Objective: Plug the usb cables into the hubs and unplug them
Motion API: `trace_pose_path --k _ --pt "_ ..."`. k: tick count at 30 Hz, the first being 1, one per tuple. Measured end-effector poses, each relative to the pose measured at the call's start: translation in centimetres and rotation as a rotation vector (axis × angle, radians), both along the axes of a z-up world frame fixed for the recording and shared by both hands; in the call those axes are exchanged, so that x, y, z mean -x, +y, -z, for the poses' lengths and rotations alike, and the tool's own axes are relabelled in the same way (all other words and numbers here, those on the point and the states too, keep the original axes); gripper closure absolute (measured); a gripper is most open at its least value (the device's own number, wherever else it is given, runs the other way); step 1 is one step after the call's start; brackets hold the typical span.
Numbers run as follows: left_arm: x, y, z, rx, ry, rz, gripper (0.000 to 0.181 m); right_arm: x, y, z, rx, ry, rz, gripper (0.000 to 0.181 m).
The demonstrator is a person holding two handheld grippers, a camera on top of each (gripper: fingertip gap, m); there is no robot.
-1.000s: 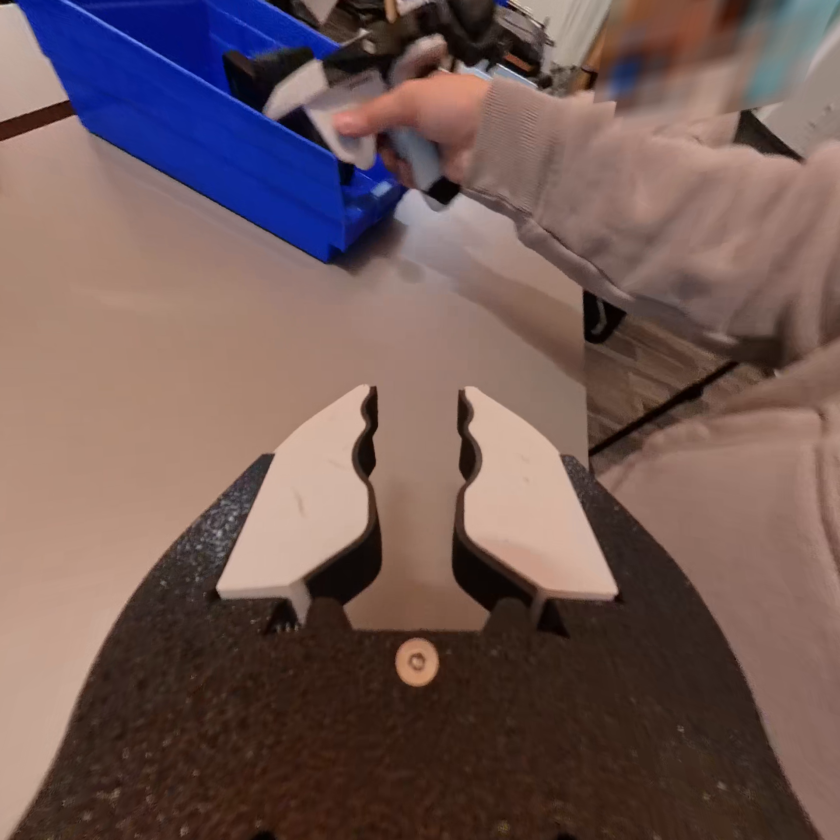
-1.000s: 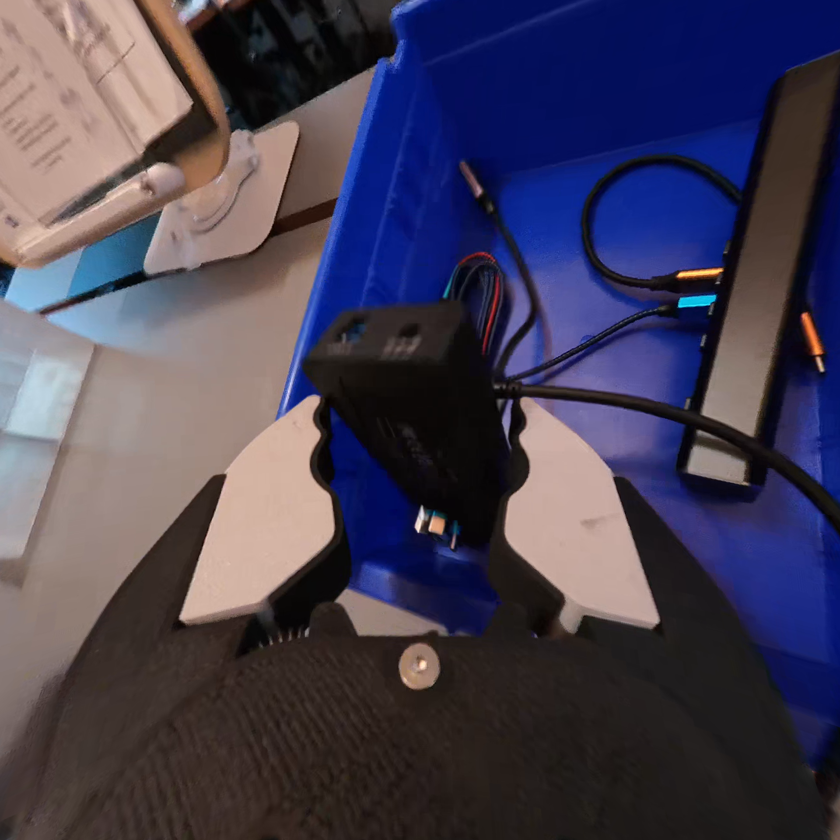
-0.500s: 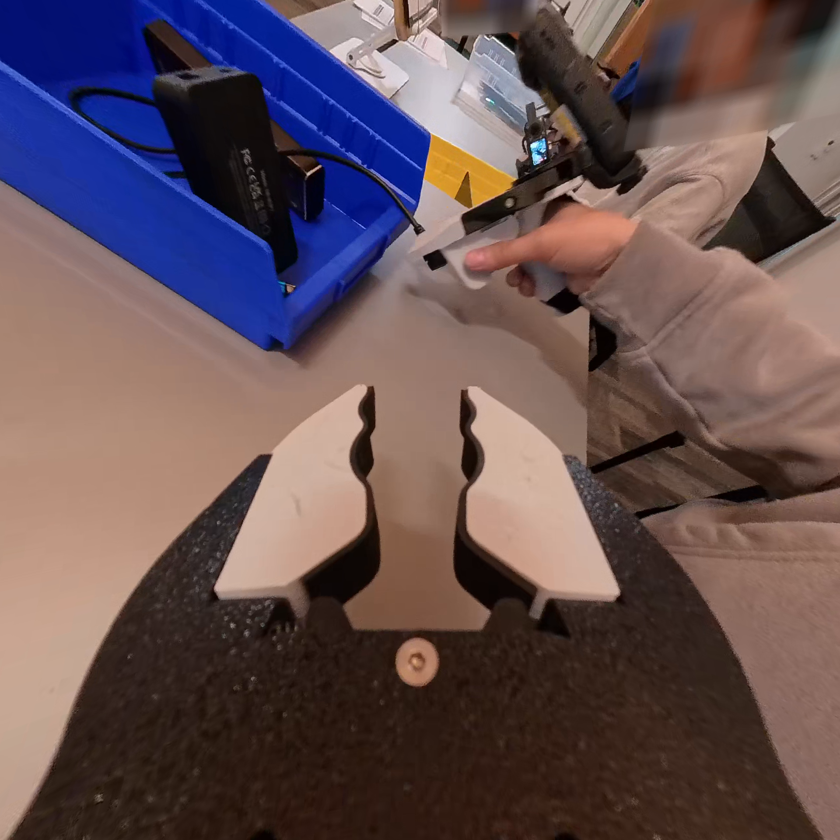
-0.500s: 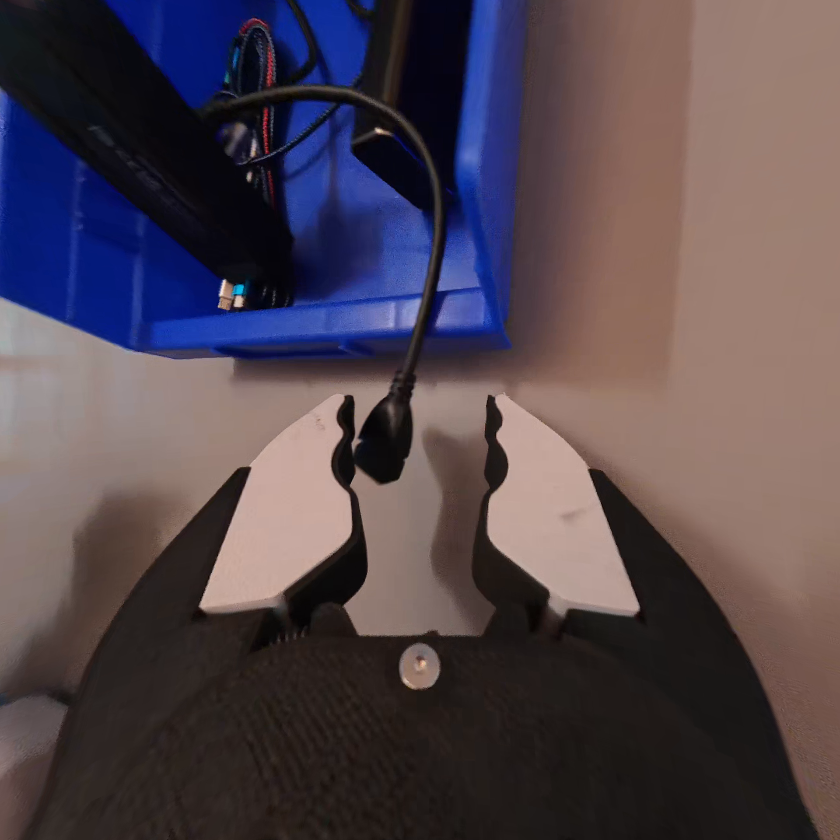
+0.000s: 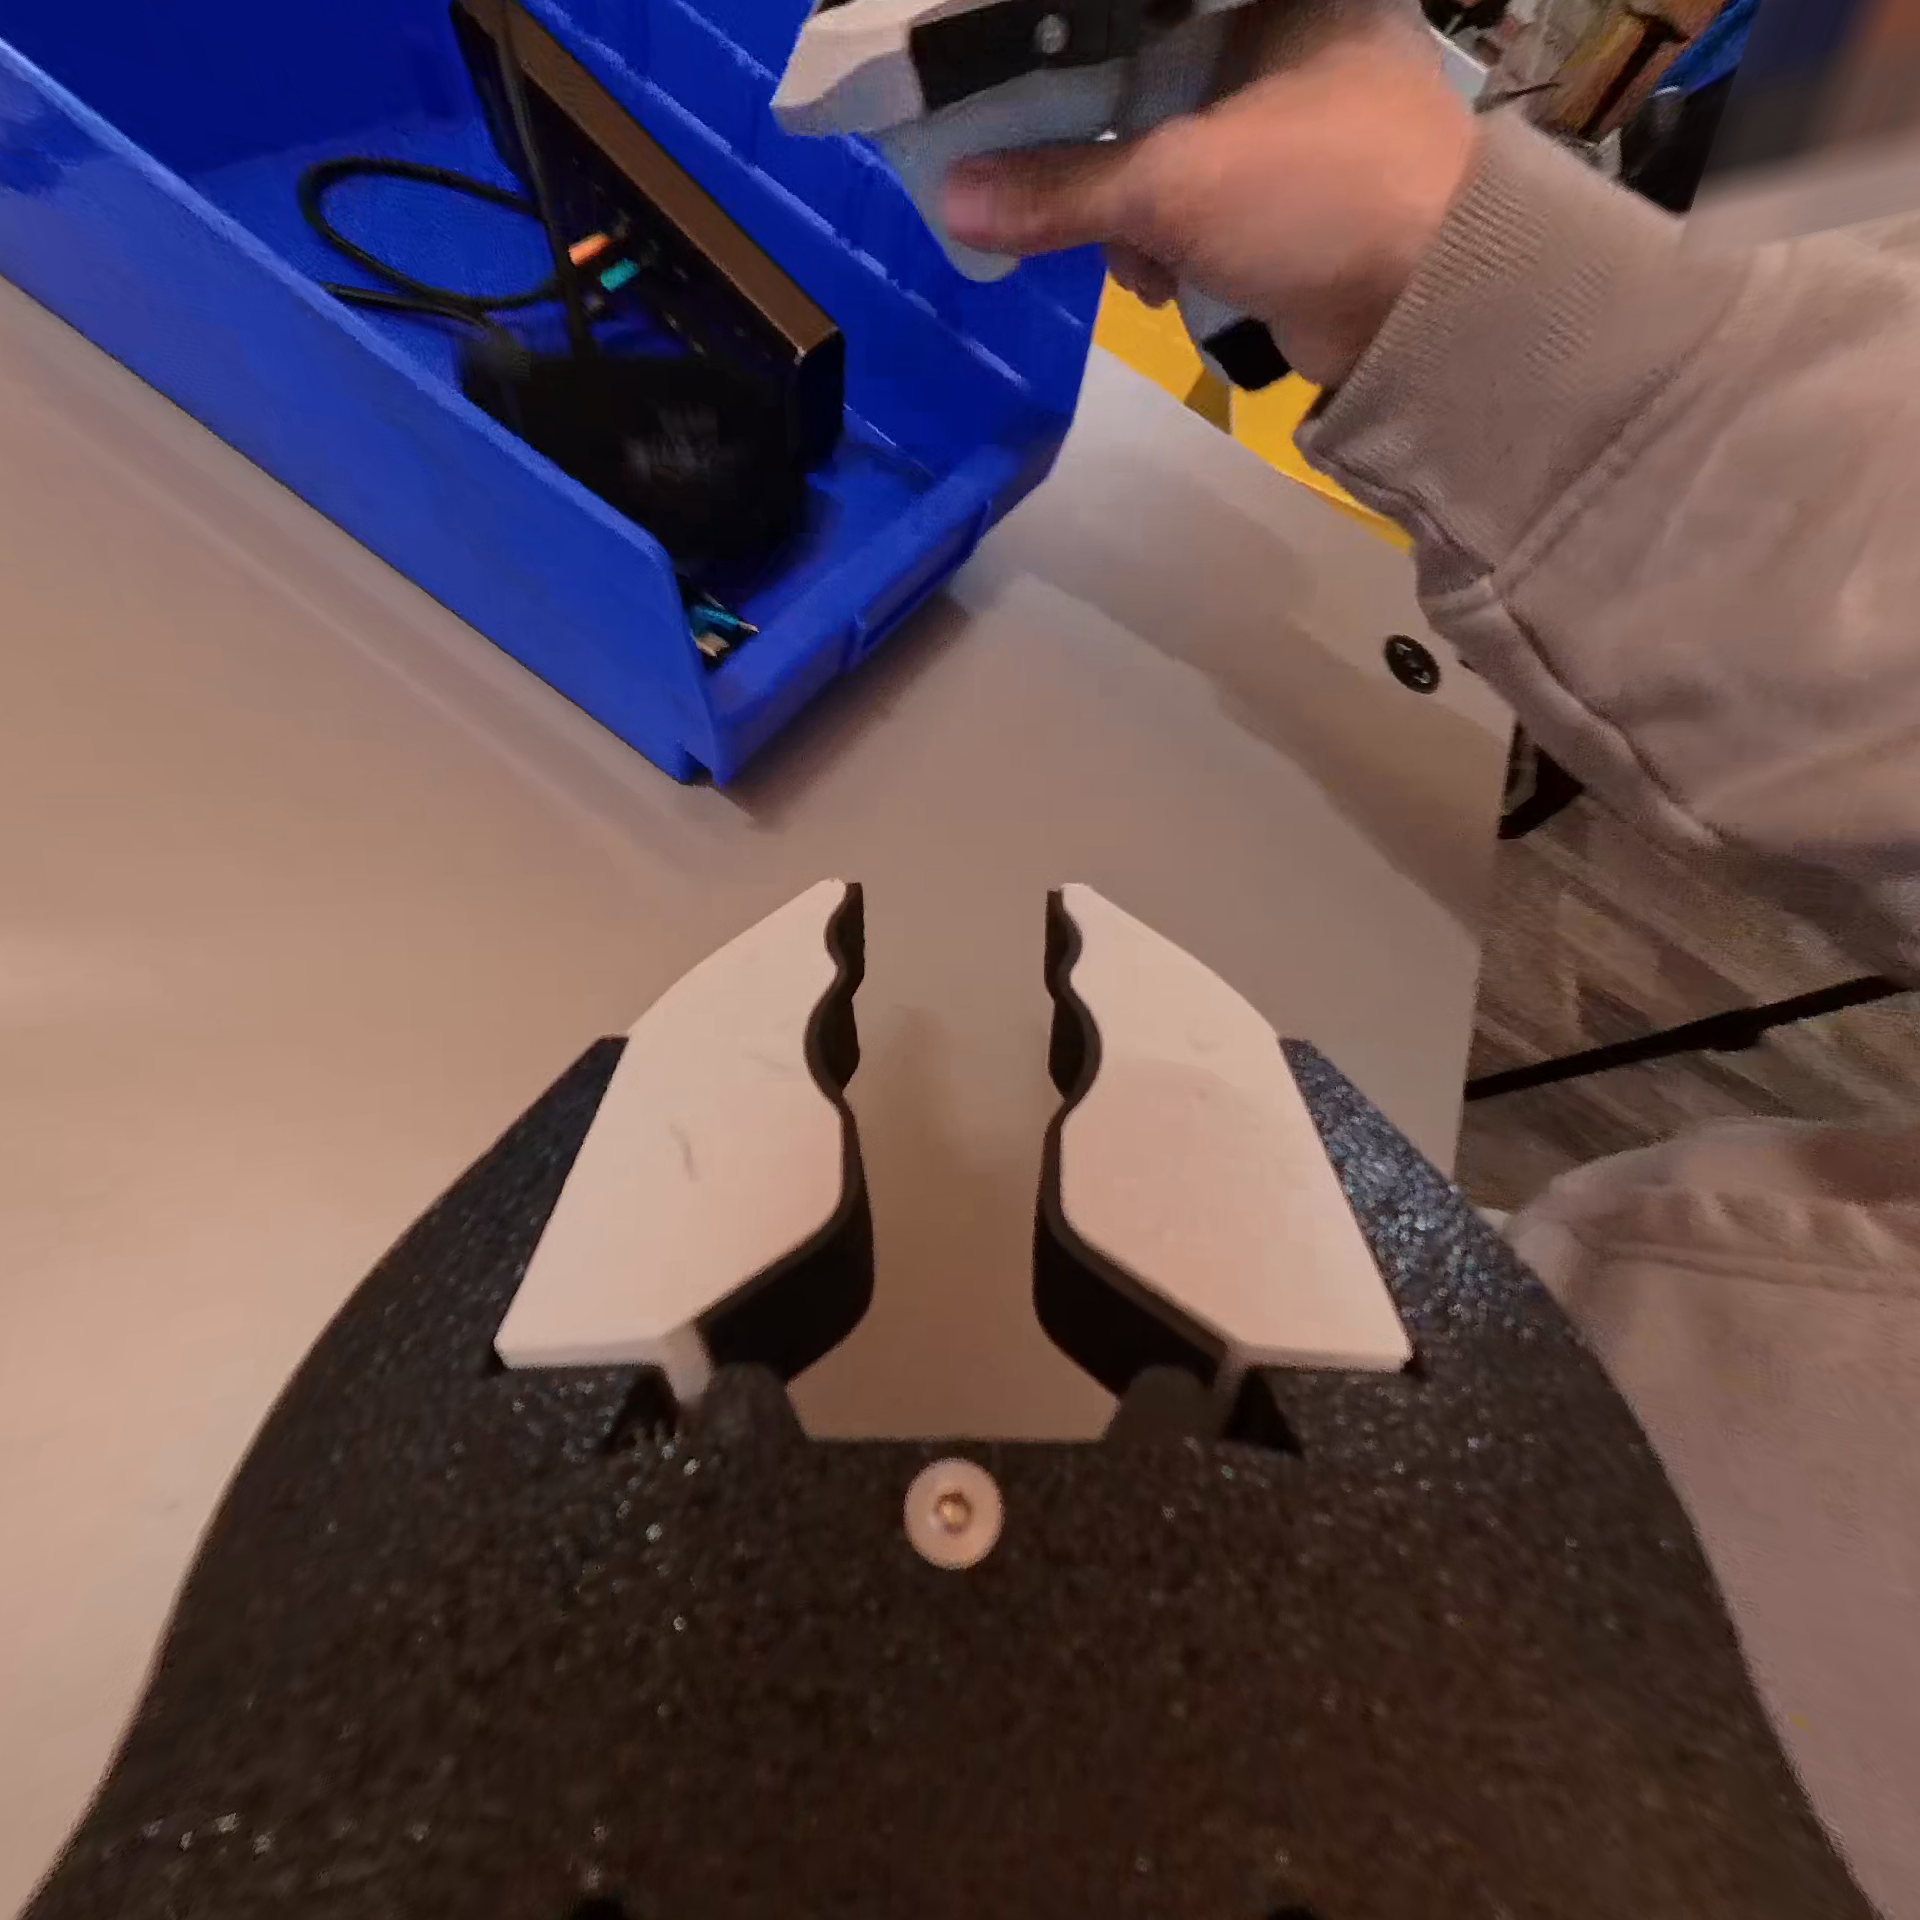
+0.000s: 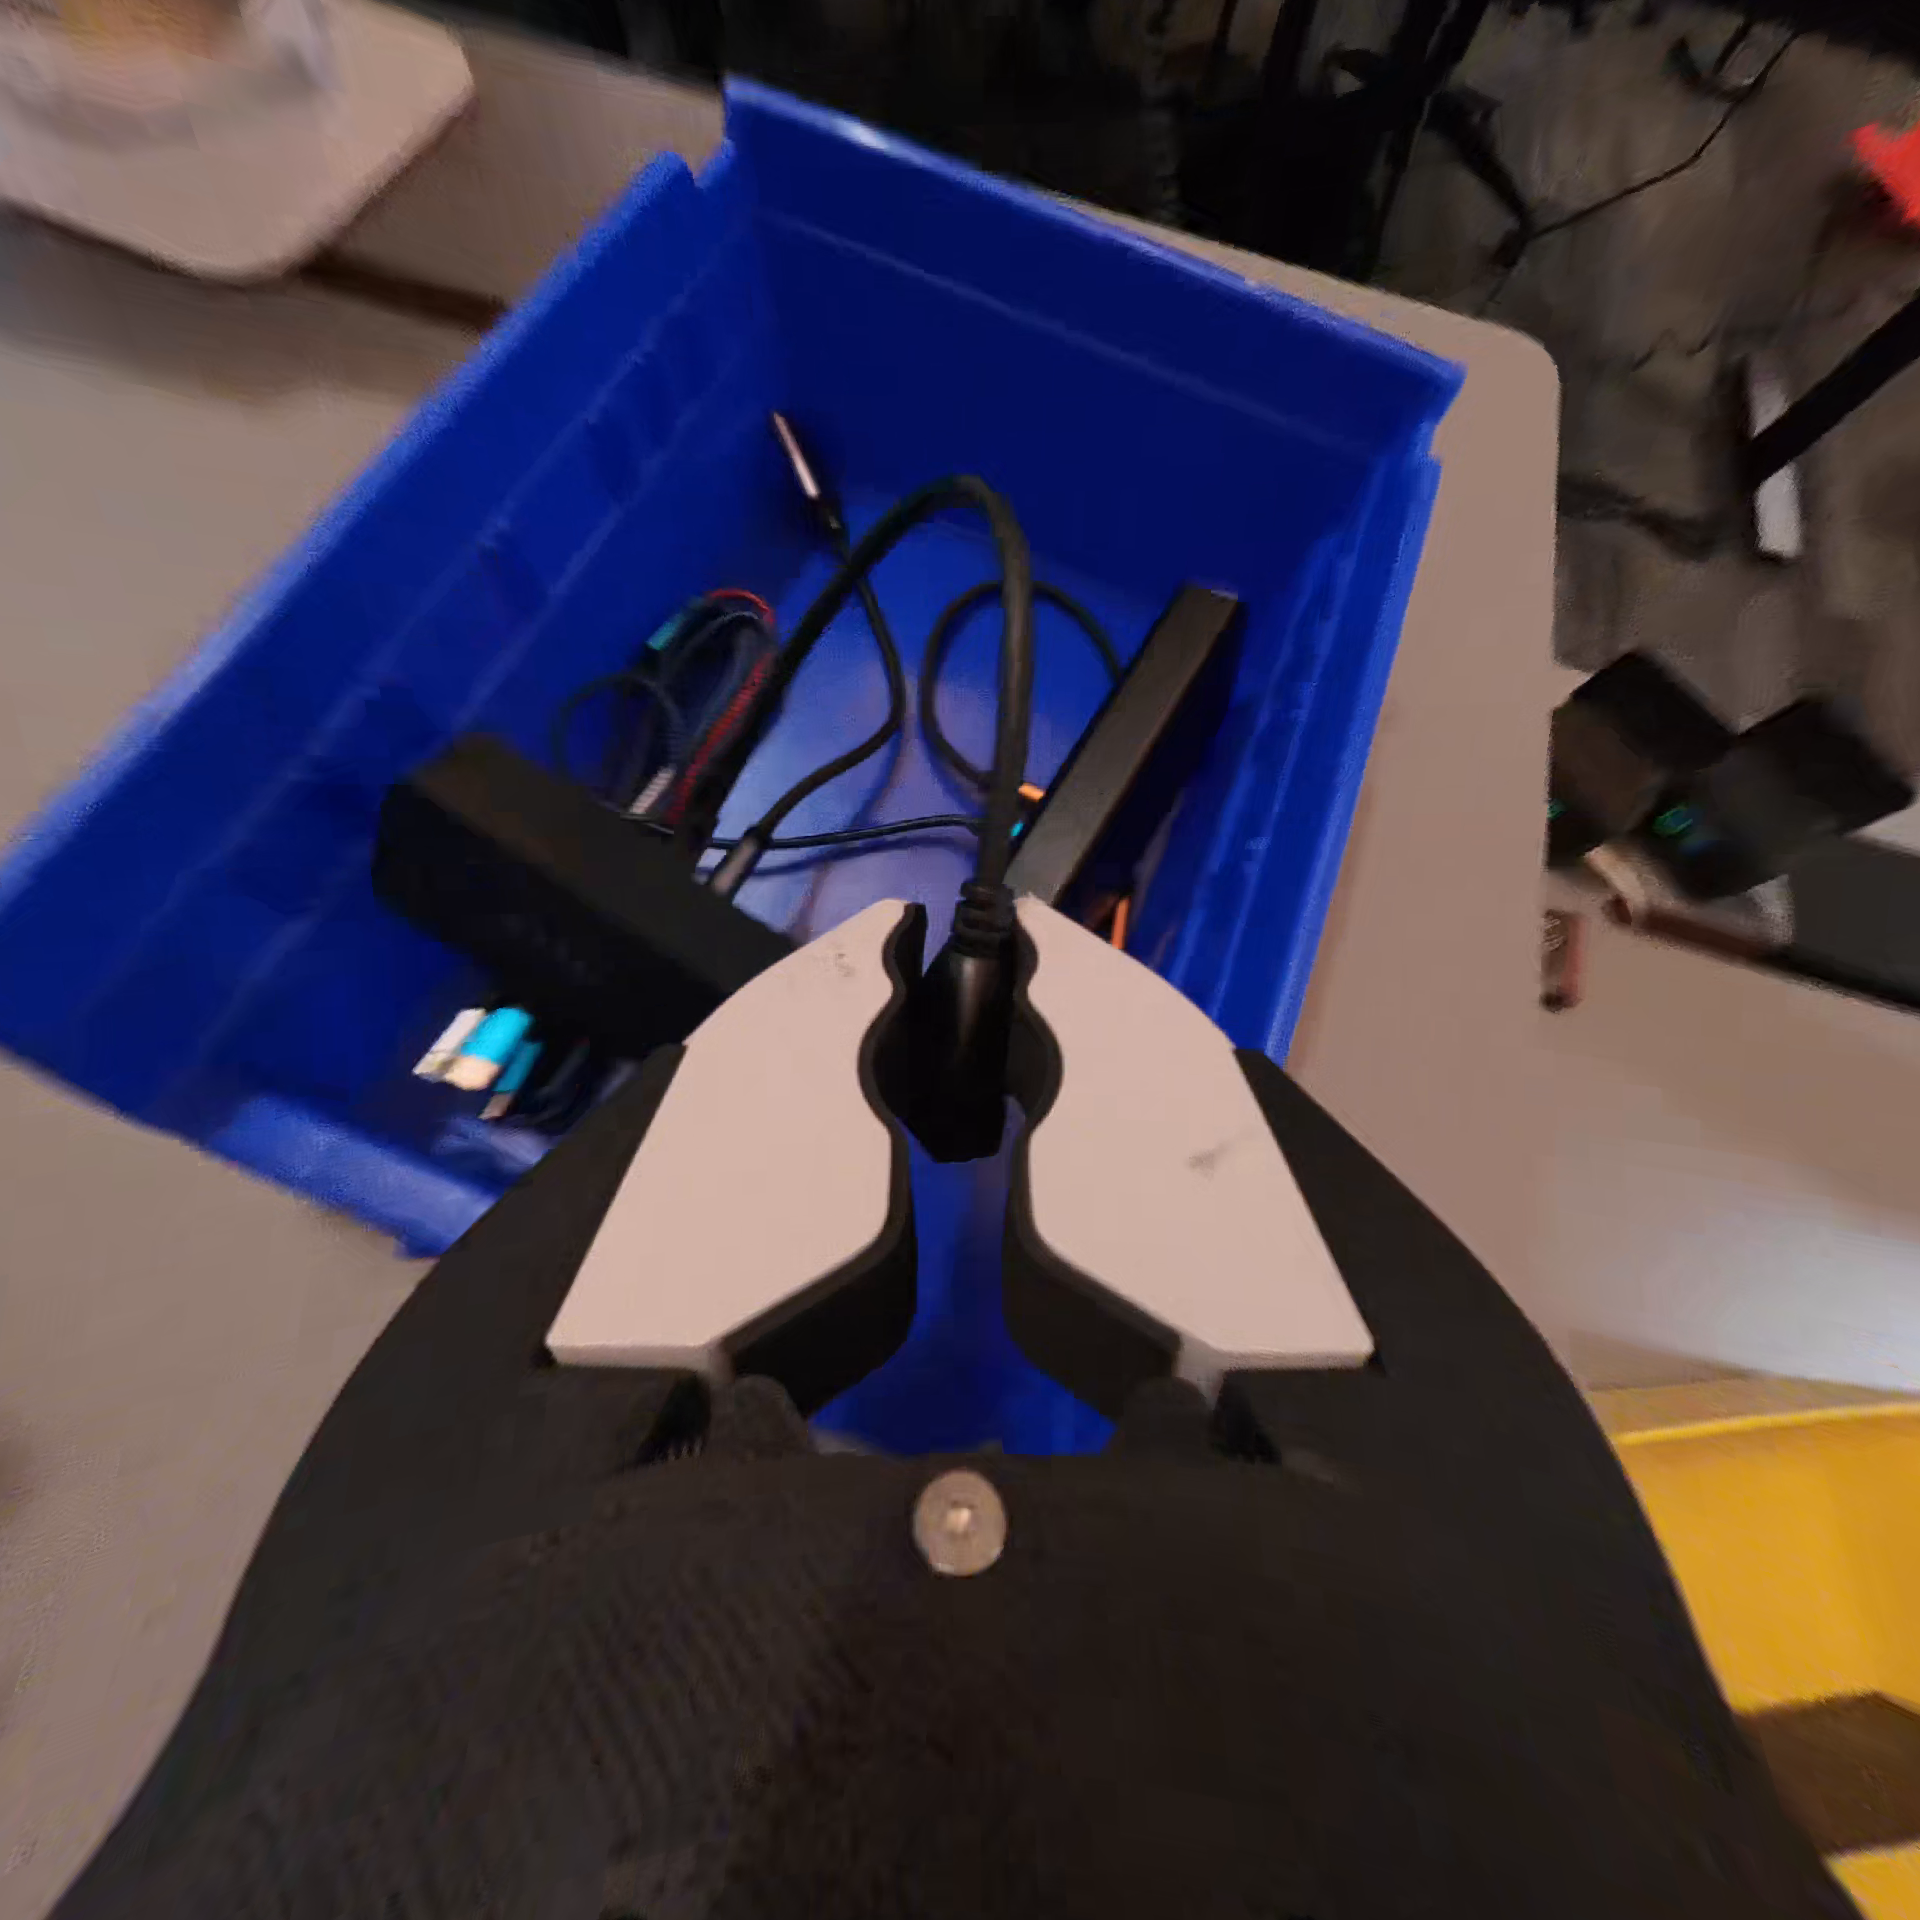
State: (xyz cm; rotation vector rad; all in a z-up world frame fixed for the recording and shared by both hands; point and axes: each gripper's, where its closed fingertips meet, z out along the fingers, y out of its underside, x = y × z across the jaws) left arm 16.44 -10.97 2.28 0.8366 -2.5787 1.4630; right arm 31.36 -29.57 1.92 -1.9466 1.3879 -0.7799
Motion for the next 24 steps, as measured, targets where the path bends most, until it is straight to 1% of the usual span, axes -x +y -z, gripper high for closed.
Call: trace_pose_path --k 1,2,3,4,6,7,8,9,11,13,14,16,17,19,20,21,23,24 --pt "-0.6 -0.3 -0.1 -0.014 -0.023 -0.011 0.149 -0.9 -0.1 0.7 0.074 0.05 -0.035 0.168" --pt "-1.3 -0.5 -0.2 -0.034 -0.049 -0.022 0.148 -1.2 -0.2 1.5 0.137 0.132 -0.075 0.164" --pt "-2.1 -0.8 -0.3 -0.057 -0.079 -0.038 0.146 -1.3 -0.5 1.7 0.196 0.178 -0.096 0.146" --pt "-3.0 -1.1 -0.5 -0.075 -0.114 -0.061 0.143 -1.6 -0.8 1.0 0.238 0.159 -0.101 0.13" --pt "-5.1 -1.9 -1.0 -0.088 -0.181 -0.127 0.134 -1.4 -0.9 -0.4 0.223 0.095 -0.121 0.122" --pt "-6.0 -2.4 -1.2 -0.083 -0.2 -0.158 0.13 -1.0 -0.9 -0.8 0.193 0.092 -0.129 0.111" --pt "-6.9 -2.9 -1.3 -0.079 -0.212 -0.194 0.126 -0.5 -1.2 -1.0 0.166 0.101 -0.125 0.096" --pt "-8.0 -3.3 -1.4 -0.083 -0.225 -0.237 0.118 0.2 -1.6 -1.2 0.151 0.111 -0.112 0.091" --pt "-10.1 -4.0 -1.3 -0.098 -0.262 -0.312 0.111 1.4 -2.9 -1.8 0.142 0.101 -0.064 0.088" --pt "-12.0 -4.5 -0.2 -0.145 -0.253 -0.386 0.103 3.1 -3.6 -2.5 0.109 0.089 -0.028 0.088" --pt "-12.8 -4.5 0.8 -0.185 -0.233 -0.415 0.104 4.0 -3.9 -2.9 0.088 0.068 -0.011 0.088" --pt "-14.1 -4.3 2.7 -0.277 -0.204 -0.458 0.112 6.2 -3.9 -3.4 0.023 0.035 -0.01 0.092" --pt "-14.6 -4.2 3.6 -0.319 -0.189 -0.463 0.115 7.4 -3.9 -3.5 -0.018 0.026 0.001 0.093" --pt "-15.0 -4.7 4.8 -0.345 -0.143 -0.439 0.12 9.7 -3.7 -3.4 -0.101 0.021 0.017 0.097" --pt "-15.3 -4.9 5.2 -0.348 -0.12 -0.444 0.138 10.9 -3.6 -3.2 -0.13 0.024 0.015 0.098" --pt "-15.8 -4.6 5.6 -0.352 -0.108 -0.478 0.157 12.0 -3.7 -2.9 -0.148 0.029 0.031 0.098" --pt "-17.0 -3.5 5.6 -0.335 -0.123 -0.548 0.173 13.9 -3.6 -2.3 -0.196 0.033 0.062 0.1" --pt "-17.2 -3.0 5.6 -0.335 -0.122 -0.549 0.175 14.7 -3.2 -2.1 -0.229 0.036 0.061 0.101"
